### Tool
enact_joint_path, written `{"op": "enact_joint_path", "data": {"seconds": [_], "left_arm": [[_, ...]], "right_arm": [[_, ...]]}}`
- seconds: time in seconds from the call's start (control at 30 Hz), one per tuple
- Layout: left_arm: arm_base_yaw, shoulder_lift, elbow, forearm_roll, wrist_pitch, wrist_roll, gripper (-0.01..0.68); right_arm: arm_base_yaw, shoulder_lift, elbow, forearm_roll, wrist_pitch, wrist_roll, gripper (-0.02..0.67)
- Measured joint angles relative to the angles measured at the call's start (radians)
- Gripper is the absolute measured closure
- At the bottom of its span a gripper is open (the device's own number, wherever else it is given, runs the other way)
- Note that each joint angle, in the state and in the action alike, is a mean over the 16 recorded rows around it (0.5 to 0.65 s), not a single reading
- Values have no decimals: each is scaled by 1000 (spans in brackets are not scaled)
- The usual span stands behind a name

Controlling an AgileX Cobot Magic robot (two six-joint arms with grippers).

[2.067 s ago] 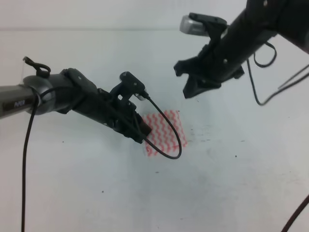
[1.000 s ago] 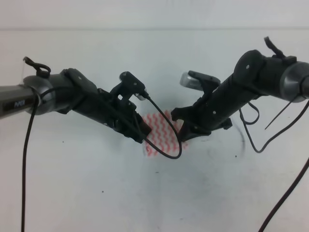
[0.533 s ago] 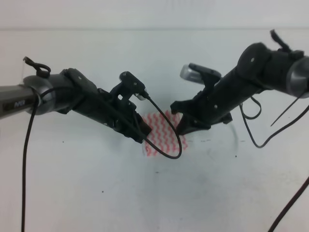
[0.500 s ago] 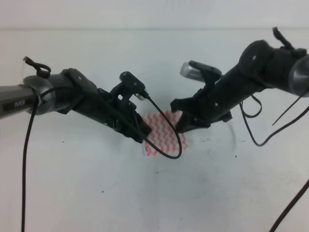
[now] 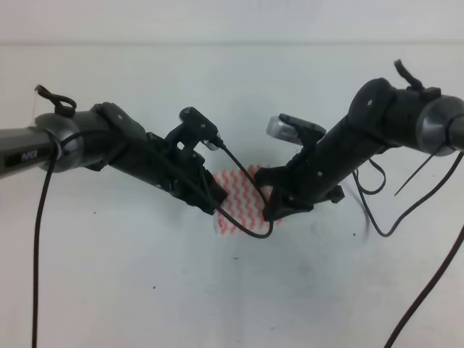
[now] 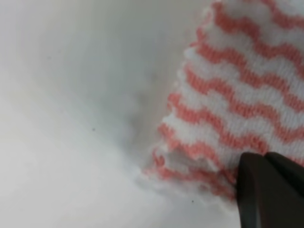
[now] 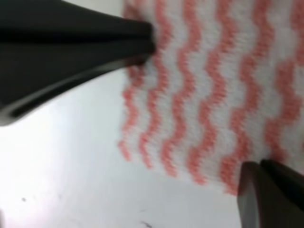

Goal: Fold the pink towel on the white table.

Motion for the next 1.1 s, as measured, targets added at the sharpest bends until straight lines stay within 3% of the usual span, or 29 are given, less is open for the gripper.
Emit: {"op": "enact_joint_path", "data": {"seconds": [0.73,1.1], "left_arm": [[0,0,0,-1,-2,0,677],[0,-17,0,-4,0,0,677]], "right_arm": [[-3,76,-139,0,-181,29,667],[-5,119,-159,-7,-183,48,667]]}}
